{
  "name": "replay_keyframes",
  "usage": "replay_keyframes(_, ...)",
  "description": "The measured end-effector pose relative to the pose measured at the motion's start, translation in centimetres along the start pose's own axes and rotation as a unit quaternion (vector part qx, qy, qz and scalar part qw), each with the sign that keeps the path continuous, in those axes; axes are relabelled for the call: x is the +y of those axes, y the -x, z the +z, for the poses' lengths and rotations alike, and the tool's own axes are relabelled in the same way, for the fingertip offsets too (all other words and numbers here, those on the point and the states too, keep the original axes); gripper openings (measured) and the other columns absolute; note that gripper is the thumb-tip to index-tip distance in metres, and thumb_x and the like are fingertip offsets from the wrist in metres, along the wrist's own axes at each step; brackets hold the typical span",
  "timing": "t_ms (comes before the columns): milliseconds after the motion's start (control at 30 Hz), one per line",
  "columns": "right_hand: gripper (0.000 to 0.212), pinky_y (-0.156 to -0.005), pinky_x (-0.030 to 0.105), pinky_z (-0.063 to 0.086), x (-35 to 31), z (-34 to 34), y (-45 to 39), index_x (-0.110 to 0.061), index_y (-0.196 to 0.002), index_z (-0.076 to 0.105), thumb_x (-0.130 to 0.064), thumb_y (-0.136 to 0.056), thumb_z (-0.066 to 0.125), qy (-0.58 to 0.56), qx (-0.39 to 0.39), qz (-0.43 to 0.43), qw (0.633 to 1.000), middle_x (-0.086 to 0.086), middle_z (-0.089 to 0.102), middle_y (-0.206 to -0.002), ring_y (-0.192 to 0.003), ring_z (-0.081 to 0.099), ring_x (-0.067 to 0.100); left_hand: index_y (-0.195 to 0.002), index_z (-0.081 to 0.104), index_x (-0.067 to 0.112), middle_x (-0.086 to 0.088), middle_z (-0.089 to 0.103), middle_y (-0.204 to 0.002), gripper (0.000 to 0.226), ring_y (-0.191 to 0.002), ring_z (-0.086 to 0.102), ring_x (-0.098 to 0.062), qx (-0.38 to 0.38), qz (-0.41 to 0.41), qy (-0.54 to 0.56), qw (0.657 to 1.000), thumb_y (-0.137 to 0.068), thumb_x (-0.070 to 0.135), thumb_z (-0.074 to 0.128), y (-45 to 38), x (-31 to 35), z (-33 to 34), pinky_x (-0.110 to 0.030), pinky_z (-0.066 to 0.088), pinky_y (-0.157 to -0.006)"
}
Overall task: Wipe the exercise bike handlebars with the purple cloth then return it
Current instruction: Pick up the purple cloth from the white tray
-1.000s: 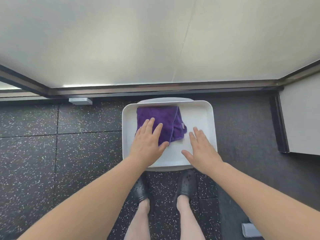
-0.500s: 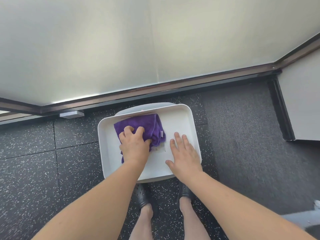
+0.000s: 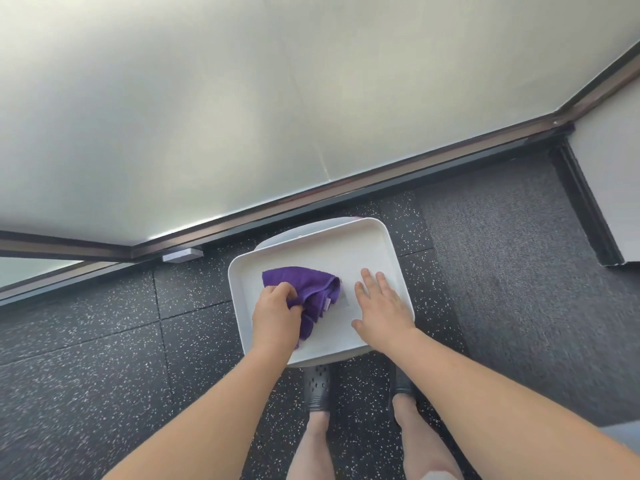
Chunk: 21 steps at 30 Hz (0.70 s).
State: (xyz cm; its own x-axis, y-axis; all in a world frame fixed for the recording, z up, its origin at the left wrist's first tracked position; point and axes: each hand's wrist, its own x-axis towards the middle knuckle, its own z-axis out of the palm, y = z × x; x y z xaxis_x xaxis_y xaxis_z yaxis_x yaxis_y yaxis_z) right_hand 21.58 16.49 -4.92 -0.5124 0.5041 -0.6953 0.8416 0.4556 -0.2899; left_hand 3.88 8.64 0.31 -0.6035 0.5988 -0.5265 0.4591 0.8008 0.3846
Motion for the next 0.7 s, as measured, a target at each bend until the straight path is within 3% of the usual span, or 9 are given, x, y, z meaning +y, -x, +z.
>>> replay_keyframes(100, 0.075, -0.125, 0.041, 0.006, -0.7, -0.8, 0.5, -0.016, -0.16, 0.013, -0.04, -0.099, 0.05, -0.076, 0.009, 0.004, 0.997, 0.005, -0.008, -0.17, -0.155, -0.007, 0.029, -0.086, 0.061, 0.022, -0.002, 0.056, -0.099, 0.018, -0.079, 0.053, -0.018, -0.007, 0.027, 0.021, 0.999, -0.084, 0.004, 0.063, 0.6, -0.1, -1.4, -0.013, 0.039, -0.052)
replay_keyframes(167, 0.066, -0.124, 0.036, 0.008, -2.0, -1.7, 1.5, -0.017, -0.159, 0.02, -0.037, -0.101, 0.047, -0.229, 0.048, 0.012, 0.972, 0.002, 0.005, -0.17, -0.156, 0.001, 0.022, -0.083, 0.06, 0.025, 0.0, 0.056, -0.095, 0.02, -0.075, 0.051, -0.01, -0.017, 0.048, 0.04, 0.998, -0.083, 0.005, 0.065, 1.0, 0.2, -2.7, -0.009, 0.041, -0.043)
replay_keyframes(233, 0.06, -0.118, 0.029, 0.021, -4.3, -3.3, 3.3, -0.026, -0.153, 0.036, -0.047, -0.099, 0.049, -0.475, 0.058, 0.042, 0.877, -0.002, 0.03, -0.164, -0.149, 0.026, 0.015, -0.081, 0.061, 0.025, 0.007, 0.054, -0.089, 0.021, -0.076, 0.051, -0.011, -0.024, 0.074, 0.044, 0.996, -0.08, 0.006, 0.068, 2.0, 0.6, -4.2, -0.009, 0.037, -0.052)
replay_keyframes(300, 0.061, -0.106, 0.035, 0.043, -7.3, -4.8, 5.7, -0.038, -0.135, 0.051, -0.07, -0.083, 0.055, -0.676, 0.03, 0.073, 0.733, -0.003, 0.059, -0.141, -0.129, 0.055, 0.019, -0.081, 0.061, 0.027, 0.012, 0.052, -0.085, 0.022, -0.076, 0.051, -0.013, -0.044, 0.098, 0.062, 0.992, -0.077, 0.007, 0.071, 3.6, 1.2, -5.7, -0.014, 0.036, -0.064)
replay_keyframes(333, 0.067, -0.1, 0.04, 0.05, -8.5, -5.3, 6.6, -0.037, -0.129, 0.056, -0.075, -0.074, 0.061, -0.727, 0.016, 0.079, 0.681, -0.001, 0.068, -0.129, -0.119, 0.063, 0.022, -0.079, 0.061, 0.029, 0.013, 0.052, -0.085, 0.025, -0.075, 0.052, -0.013, -0.055, 0.108, 0.074, 0.99, -0.076, 0.008, 0.072, 4.6, 1.6, -6.5, -0.016, 0.037, -0.065)
replay_keyframes(400, 0.067, -0.088, 0.044, 0.058, -10.3, -6.0, 8.6, -0.028, -0.125, 0.059, -0.064, -0.07, 0.075, -0.791, 0.005, 0.079, 0.607, 0.008, 0.074, -0.119, -0.106, 0.071, 0.027, -0.077, 0.059, 0.035, 0.013, 0.055, -0.086, 0.031, -0.074, 0.055, -0.014, -0.074, 0.135, 0.102, 0.983, -0.074, 0.01, 0.077, 6.7, 2.4, -8.4, -0.017, 0.041, -0.067)
replay_keyframes(533, 0.038, -0.06, 0.034, 0.059, -12.8, -7.8, 13.4, -0.018, -0.122, 0.063, -0.035, -0.09, 0.072, -0.855, 0.024, 0.082, 0.512, 0.016, 0.077, -0.107, -0.085, 0.077, 0.03, -0.096, 0.06, 0.047, 0.016, 0.062, -0.099, 0.045, -0.082, 0.064, -0.005, -0.145, 0.189, 0.155, 0.959, -0.066, 0.03, 0.089, 11.1, 4.1, -12.8, -0.012, 0.051, -0.074)
replay_keyframes(633, 0.041, -0.075, 0.039, 0.06, -13.6, -8.9, 17.1, -0.014, -0.128, 0.064, -0.032, -0.091, 0.069, -0.873, 0.047, 0.076, 0.48, 0.018, 0.074, -0.115, -0.099, 0.074, 0.035, -0.105, 0.055, 0.06, 0.034, 0.057, -0.11, 0.05, -0.099, 0.059, 0.007, -0.133, 0.217, 0.168, 0.952, -0.06, 0.065, 0.077, 13.8, 4.3, -16.0, -0.011, 0.049, -0.078)
replay_keyframes(700, 0.051, -0.088, 0.043, 0.058, -13.8, -9.4, 19.8, -0.008, -0.13, 0.064, -0.031, -0.085, 0.074, -0.883, 0.061, 0.07, 0.461, 0.022, 0.071, -0.122, -0.112, 0.069, 0.038, -0.115, 0.052, 0.058, 0.032, 0.053, -0.118, 0.062, -0.112, 0.051, 0.011, -0.092, 0.222, 0.178, 0.954, -0.059, 0.073, 0.072, 14.4, 4.2, -17.9, -0.012, 0.043, -0.087)
